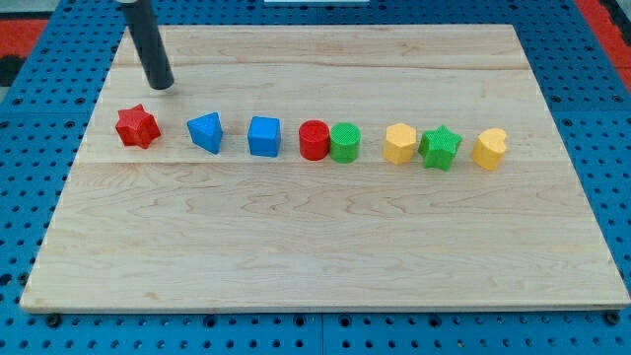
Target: Separate the green circle from the red circle
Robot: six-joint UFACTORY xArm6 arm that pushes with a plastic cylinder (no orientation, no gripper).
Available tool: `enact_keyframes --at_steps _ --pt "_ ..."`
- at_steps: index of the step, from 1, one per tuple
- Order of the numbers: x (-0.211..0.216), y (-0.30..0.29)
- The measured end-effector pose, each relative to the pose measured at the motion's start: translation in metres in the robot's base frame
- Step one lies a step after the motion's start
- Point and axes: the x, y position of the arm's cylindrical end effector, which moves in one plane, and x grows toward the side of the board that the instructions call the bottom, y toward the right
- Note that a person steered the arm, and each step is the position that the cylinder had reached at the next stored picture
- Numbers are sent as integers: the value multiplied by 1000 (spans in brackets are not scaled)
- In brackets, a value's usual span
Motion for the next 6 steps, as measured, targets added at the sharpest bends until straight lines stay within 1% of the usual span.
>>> enact_keyframes --at_steps 1,2,3,4,5,6 --pt "0 -13" --pt "0 10" --pt "5 110" --pt "27 175" --pt "53 181" --pt "60 231"
